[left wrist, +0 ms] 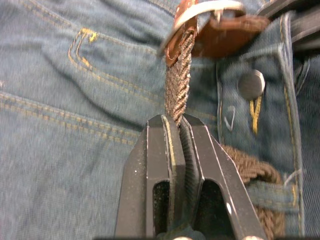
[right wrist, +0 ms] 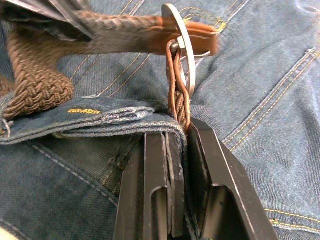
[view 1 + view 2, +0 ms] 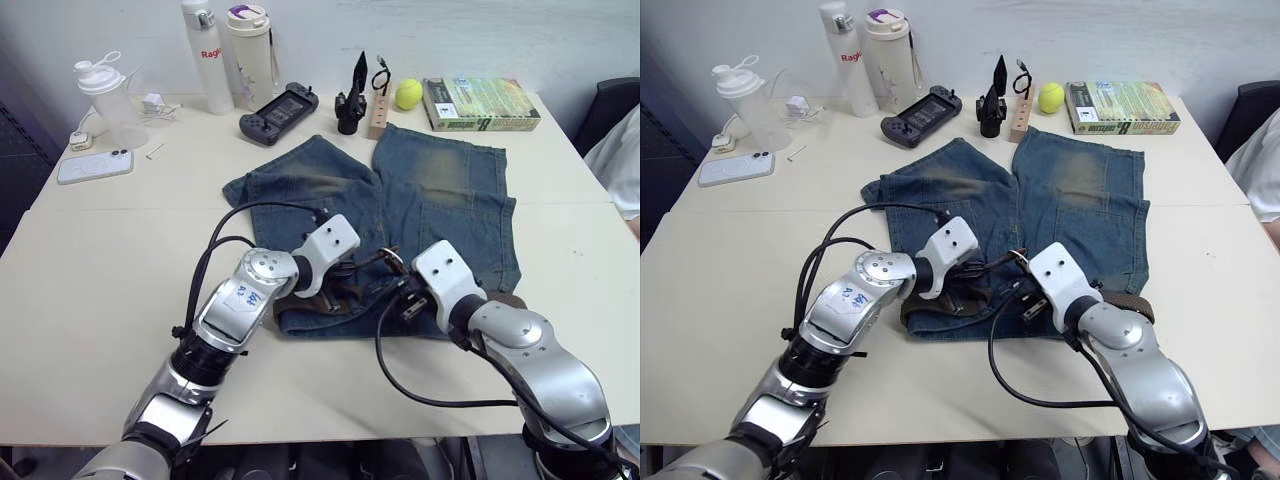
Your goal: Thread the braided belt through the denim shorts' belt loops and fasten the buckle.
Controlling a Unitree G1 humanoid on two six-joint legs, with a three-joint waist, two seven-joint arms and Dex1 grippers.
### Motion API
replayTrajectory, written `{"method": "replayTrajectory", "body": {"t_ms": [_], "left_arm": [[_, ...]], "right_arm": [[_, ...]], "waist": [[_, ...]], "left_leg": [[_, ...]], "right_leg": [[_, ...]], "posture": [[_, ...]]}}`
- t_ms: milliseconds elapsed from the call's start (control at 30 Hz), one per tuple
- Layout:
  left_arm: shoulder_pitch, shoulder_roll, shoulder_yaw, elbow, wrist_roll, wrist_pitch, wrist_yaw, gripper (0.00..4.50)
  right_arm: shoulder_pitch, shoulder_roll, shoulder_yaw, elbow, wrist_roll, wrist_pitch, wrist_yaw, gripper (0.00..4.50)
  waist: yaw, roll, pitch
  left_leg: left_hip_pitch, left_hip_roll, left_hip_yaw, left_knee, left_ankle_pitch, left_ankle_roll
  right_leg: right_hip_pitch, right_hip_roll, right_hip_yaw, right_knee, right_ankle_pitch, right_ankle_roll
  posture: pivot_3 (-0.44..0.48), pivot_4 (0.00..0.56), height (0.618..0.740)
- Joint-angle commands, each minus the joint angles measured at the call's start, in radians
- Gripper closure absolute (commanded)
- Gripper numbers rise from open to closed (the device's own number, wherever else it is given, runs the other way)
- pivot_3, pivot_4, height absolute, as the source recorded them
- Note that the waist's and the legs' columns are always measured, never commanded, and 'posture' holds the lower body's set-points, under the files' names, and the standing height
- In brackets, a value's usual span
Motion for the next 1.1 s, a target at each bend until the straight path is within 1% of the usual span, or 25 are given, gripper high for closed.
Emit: {"method": "replayTrajectory", "body": {"t_ms": [33, 133, 233, 333, 400, 433, 467, 500, 533, 633, 700, 733, 767, 833, 867, 900, 933, 1033, 1100], "left_arm": [[-0.026, -0.040, -0.023, 0.018, -0.016, -0.093, -0.028, 4.50], [-0.022, -0.075, -0.007, 0.040, -0.028, -0.170, -0.030, 4.50], [-0.002, -0.095, 0.015, 0.050, -0.043, -0.224, -0.033, 4.50], [0.027, -0.081, 0.014, 0.049, -0.042, -0.255, -0.049, 4.50], [0.041, -0.085, 0.023, 0.048, -0.047, -0.250, -0.047, 4.50], [0.047, -0.084, 0.024, 0.048, -0.045, -0.251, -0.049, 4.50], [0.051, -0.082, 0.023, 0.049, -0.044, -0.254, -0.050, 4.50], [0.053, -0.081, 0.021, 0.050, -0.044, -0.259, -0.054, 4.50], [0.054, -0.081, 0.020, 0.052, -0.045, -0.262, -0.055, 4.50], [0.053, -0.087, 0.021, 0.056, -0.047, -0.267, -0.052, 4.50], [0.051, -0.091, 0.019, 0.061, -0.044, -0.270, -0.049, 4.50], [0.050, -0.094, 0.019, 0.065, -0.043, -0.272, -0.047, 4.50], [0.050, -0.095, 0.019, 0.067, -0.042, -0.273, -0.047, 4.50], [0.051, -0.100, 0.017, 0.070, -0.043, -0.275, -0.048, 4.50], [0.051, -0.101, 0.015, 0.070, -0.042, -0.277, -0.049, 4.50], [0.051, -0.102, 0.014, 0.071, -0.042, -0.277, -0.050, 4.50], [0.051, -0.102, 0.013, 0.072, -0.040, -0.279, -0.050, 4.50], [0.051, -0.099, 0.005, 0.072, -0.033, -0.289, -0.053, 4.50], [0.051, -0.098, 0.005, 0.072, -0.032, -0.294, -0.052, 4.50]], "right_arm": [[-0.010, -0.030, 0.053, -0.058, 0.023, -0.014, 0.023, 4.44], [-0.008, -0.084, 0.113, -0.057, 0.016, -0.031, 0.042, 4.44], [-0.006, -0.120, 0.140, -0.052, 0.008, -0.044, 0.044, 4.44], [-0.003, -0.140, 0.136, -0.048, 0.003, -0.059, 0.041, 4.44], [0.003, -0.134, 0.113, -0.050, 0.004, -0.069, 0.032, 4.44], [0.007, -0.124, 0.084, -0.061, 0.013, -0.069, 0.032, 4.01], [0.009, -0.117, 0.064, -0.069, 0.020, -0.069, 0.032, 3.72], [0.019, -0.106, 0.025, -0.094, 0.049, -0.045, 0.051, 3.27], [0.025, -0.097, -0.010, -0.114, 0.074, -0.023, 0.066, 2.94], [0.008, -0.069, -0.160, -0.163, 0.163, 0.073, 0.127, 1.65], [-0.005, -0.100, -0.259, -0.191, 0.229, 0.126, 0.195, 0.68], [-0.019, -0.129, -0.316, -0.197, 0.269, 0.157, 0.240, 0.33], [-0.031, -0.149, -0.355, -0.200, 0.299, 0.180, 0.268, 0.11], [-0.096, -0.192, -0.449, -0.180, 0.375, 0.227, 0.335, 0.11], [-0.128, -0.215, -0.470, -0.160, 0.396, 0.231, 0.348, 0.11], [-0.155, -0.257, -0.465, -0.138, 0.394, 0.202, 0.353, 0.11], [-0.168, -0.305, -0.432, -0.117, 0.371, 0.139, 0.354, 0.11], [-0.141, -0.494, -0.241, -0.041, 0.183, -0.169, 0.347, 0.11], [-0.115, -0.563, -0.131, 0.030, 0.061, -0.375, 0.340, 0.11]], "waist": [[0.000, 0.000, 0.000], [0.000, 0.000, 0.000], [0.000, 0.000, 0.000], [-0.001, 0.000, 0.000], [0.000, 0.000, 0.000], [0.000, 0.000, 0.000], [0.000, 0.000, 0.000], [0.001, 0.000, 0.000], [0.003, 0.000, 0.000], [0.002, 0.000, 0.000], [0.003, 0.000, 0.000], [0.004, 0.000, 0.000], [0.004, 0.000, 0.000], [0.002, 0.000, 0.000], [0.002, 0.000, 0.000], [0.002, 0.000, 0.000], [0.001, 0.000, 0.000], [0.003, 0.000, 0.000], [0.003, 0.000, 0.000]], "left_leg": [[0.000, 0.000, 0.000, 0.000, 0.000, 0.000], [0.000, 0.000, 0.000, 0.000, 0.000, 0.000], [0.000, 0.000, 0.000, 0.000, 0.000, 0.000], [0.000, 0.000, 0.000, 0.000, 0.000, 0.000], [0.000, 0.000, 0.000, 0.000, 0.000, 0.000], [0.000, 0.000, 0.000, 0.000, 0.000, 0.000], [0.000, 0.000, 0.000, 0.000, 0.000, 0.000], [0.000, 0.000, 0.000, 0.000, 0.000, 0.000], [0.000, 0.000, 0.000, 0.000, 0.000, 0.000], [0.000, 0.000, 0.000, 0.000, 0.000, 0.000], [0.000, 0.000, -0.001, 0.000, 0.000, 0.000], [0.000, 0.000, -0.001, 0.000, 0.000, 0.000], [0.000, 0.000, -0.001, 0.000, 0.000, 0.001], [0.000, 0.000, -0.001, 0.000, -0.001, 0.001], [0.000, 0.000, -0.001, 0.000, -0.001, 0.002], [0.000, 0.000, -0.001, 0.000, -0.001, 0.002], [0.000, 0.000, -0.001, 0.000, -0.001, 0.002], [0.000, 0.000, -0.001, 0.000, -0.001, 0.002], [0.000, -0.001, -0.001, 0.000, -0.001, 0.002]], "right_leg": [[0.000, 0.000, 0.000, 0.000, 0.000, 0.000], [0.000, 0.000, 0.000, 0.000, 0.000, 0.000], [0.000, 0.000, 0.000, 0.000, 0.000, 0.000], [0.000, 0.000, 0.000, 0.000, 0.000, 0.000], [0.000, 0.000, -0.001, -0.001, 0.000, 0.000], [0.000, 0.000, -0.001, -0.001, 0.000, 0.000], [0.000, 0.000, -0.001, -0.001, 0.000, 0.000], [0.000, 0.000, -0.001, -0.001, 0.000, 0.000], [0.001, 0.000, -0.001, -0.001, 0.000, 0.000], [0.001, -0.001, -0.001, -0.001, 0.000, 0.000], [0.001, -0.001, -0.001, -0.001, 0.000, 0.000], [0.001, -0.001, -0.001, -0.001, 0.000, 0.000], [0.001, -0.001, -0.001, -0.001, 0.000, 0.000], [0.001, -0.001, -0.001, -0.001, 0.000, 0.000], [0.001, -0.001, -0.001, -0.001, 0.000, 0.000], [0.001, -0.001, -0.001, -0.001, 0.000, 0.000], [0.001, -0.001, -0.001, -0.001, 0.000, 0.000], [0.001, -0.001, -0.001, -0.002, 0.000, 0.000], [0.002, -0.002, -0.001, -0.003, 0.000, 0.000]], "posture": [[0.000, 0.150, 0.724], [0.000, 0.150, 0.724], [0.000, 0.150, 0.724], [0.000, 0.150, 0.724], [0.000, 0.150, 0.724], [0.000, 0.150, 0.724], [0.000, 0.150, 0.724], [0.000, 0.150, 0.724], [0.000, 0.150, 0.724], [0.000, 0.150, 0.724], [0.000, 0.150, 0.724], [0.000, 0.150, 0.724], [0.000, 0.150, 0.724], [0.000, 0.150, 0.724], [0.000, 0.150, 0.724], [0.000, 0.150, 0.724], [0.000, 0.150, 0.724], [0.000, 0.150, 0.724], [0.000, 0.150, 0.724]]}}
